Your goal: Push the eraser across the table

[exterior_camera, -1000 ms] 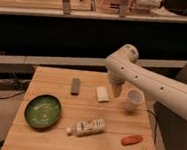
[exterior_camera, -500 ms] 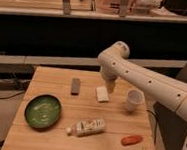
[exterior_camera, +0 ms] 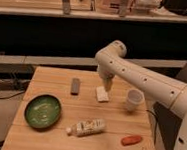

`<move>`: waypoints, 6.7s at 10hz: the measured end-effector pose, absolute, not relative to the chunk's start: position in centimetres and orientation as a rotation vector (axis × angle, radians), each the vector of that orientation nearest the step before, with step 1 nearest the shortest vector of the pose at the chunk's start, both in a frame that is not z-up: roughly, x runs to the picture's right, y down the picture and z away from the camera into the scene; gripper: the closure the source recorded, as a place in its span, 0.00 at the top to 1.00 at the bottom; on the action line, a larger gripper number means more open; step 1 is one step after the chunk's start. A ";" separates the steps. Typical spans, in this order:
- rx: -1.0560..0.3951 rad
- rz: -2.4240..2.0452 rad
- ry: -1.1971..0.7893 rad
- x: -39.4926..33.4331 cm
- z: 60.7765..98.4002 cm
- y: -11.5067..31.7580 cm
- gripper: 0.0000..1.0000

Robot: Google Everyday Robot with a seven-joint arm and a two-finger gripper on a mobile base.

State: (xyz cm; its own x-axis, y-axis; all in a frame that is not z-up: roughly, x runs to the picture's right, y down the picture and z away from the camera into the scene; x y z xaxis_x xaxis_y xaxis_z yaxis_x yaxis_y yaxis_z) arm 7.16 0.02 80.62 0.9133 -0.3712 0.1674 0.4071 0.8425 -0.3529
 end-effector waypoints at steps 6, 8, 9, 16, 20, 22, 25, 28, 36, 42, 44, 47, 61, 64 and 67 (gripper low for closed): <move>-0.383 -0.444 -0.106 6.1 82.0 -0.5 0.80; -0.379 -0.457 -0.111 5.3 82.4 -0.7 0.80; -0.379 -0.460 -0.111 5.2 82.6 -0.8 0.80; -0.368 -0.487 -0.115 3.7 83.8 -1.0 0.80; -0.368 -0.487 -0.115 3.7 83.8 -1.0 0.80; -0.368 -0.486 -0.115 3.7 83.8 -1.0 0.80; -0.368 -0.486 -0.115 3.7 83.8 -1.0 0.80; -0.368 -0.486 -0.115 3.7 83.8 -1.0 0.80; -0.368 -0.486 -0.115 3.7 83.9 -0.9 0.80; -0.362 -0.502 -0.119 2.5 85.1 -0.8 0.75; -0.360 -0.508 -0.121 2.1 85.3 -0.8 0.75; -0.357 -0.529 -0.128 1.4 86.0 -0.7 0.49; -0.399 -0.560 -0.149 -1.0 94.2 1.9 0.03; -0.414 -0.579 -0.175 -2.0 95.7 2.5 0.03; -0.421 -0.592 -0.196 -1.9 96.6 3.2 0.03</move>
